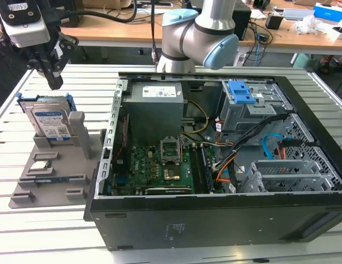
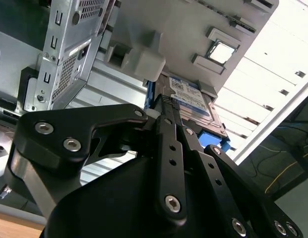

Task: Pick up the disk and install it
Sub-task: 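Reach for the disk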

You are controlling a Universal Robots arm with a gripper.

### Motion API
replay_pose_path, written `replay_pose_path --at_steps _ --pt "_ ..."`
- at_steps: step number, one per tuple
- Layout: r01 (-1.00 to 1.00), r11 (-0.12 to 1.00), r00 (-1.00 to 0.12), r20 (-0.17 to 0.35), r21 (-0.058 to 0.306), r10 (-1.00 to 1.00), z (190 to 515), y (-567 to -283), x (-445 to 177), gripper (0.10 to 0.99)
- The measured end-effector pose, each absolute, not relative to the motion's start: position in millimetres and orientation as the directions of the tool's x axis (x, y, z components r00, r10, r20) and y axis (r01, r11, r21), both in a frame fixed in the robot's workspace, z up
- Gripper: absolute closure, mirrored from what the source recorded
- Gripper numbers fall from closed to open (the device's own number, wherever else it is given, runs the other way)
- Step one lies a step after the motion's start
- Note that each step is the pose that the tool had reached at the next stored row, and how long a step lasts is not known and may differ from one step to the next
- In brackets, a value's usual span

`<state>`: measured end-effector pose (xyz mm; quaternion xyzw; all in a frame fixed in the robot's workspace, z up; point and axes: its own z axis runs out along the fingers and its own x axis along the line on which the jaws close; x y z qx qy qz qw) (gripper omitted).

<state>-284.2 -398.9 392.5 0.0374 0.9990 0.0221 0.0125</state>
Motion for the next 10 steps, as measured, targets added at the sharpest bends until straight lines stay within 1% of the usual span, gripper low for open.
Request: replay_pose_path --at_steps 10 --pt "0.074 0.996 -0.997 -0.023 0.045 0.075 392.4 -398.8 -291.9 0.980"
